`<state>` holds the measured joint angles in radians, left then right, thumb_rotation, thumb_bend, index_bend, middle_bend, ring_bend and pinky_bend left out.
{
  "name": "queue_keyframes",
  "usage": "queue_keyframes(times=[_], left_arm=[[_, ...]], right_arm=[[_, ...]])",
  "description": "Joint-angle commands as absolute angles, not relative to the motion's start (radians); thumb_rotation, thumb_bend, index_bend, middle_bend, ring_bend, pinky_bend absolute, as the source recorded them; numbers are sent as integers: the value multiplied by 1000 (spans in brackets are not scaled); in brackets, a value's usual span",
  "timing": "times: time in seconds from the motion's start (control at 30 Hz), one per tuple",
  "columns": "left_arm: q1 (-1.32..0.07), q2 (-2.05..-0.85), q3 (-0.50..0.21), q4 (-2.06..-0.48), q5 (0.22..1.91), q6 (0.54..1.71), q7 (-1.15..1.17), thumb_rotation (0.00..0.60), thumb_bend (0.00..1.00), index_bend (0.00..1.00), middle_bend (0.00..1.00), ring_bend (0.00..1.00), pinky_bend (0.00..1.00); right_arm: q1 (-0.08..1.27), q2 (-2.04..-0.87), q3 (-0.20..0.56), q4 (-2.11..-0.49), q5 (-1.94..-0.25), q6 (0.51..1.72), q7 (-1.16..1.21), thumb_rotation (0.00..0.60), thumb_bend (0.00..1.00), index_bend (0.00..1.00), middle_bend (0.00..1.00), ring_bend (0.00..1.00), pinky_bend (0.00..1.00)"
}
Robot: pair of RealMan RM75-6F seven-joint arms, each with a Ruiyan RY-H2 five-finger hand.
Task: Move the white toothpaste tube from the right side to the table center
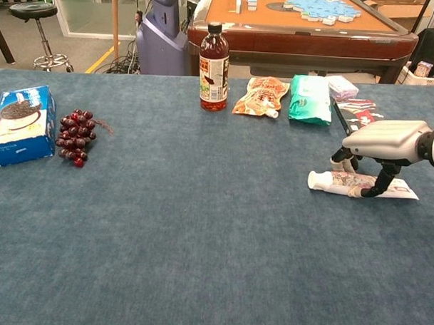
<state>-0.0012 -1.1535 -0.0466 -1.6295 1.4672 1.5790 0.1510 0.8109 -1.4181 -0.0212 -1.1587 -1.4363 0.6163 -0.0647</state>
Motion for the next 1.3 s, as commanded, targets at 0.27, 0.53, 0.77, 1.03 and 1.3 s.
queue_keyframes(times=[0.27,0.53,0.77,1.03,1.3], left_arm=[[-10,-1147,-49,-1629,1492,1581,143,600,257,154,156,178,30],[-51,-1114,-57,-1642,1529,1546,136,600,257,154,157,178,30],[-130,-1072,-72,-1660,1578,1470,126,600,257,154,159,180,30],[-266,-1027,-85,-1662,1641,1319,67,600,256,154,216,244,41],[-452,-987,-78,-1660,1733,1117,-76,600,257,140,390,407,186]], right_arm=[[819,-1397,-21,-1208,-1439,618,-87,600,767,640,599,478,321],[831,-1358,-10,-1268,-1425,606,-73,600,955,751,674,565,350],[850,-1299,10,-1339,-1434,614,-56,600,998,789,703,593,361],[914,-1192,30,-1470,-1500,593,-47,600,1000,810,719,604,361],[1031,-1117,71,-1597,-1519,490,-121,600,1000,816,724,610,361]])
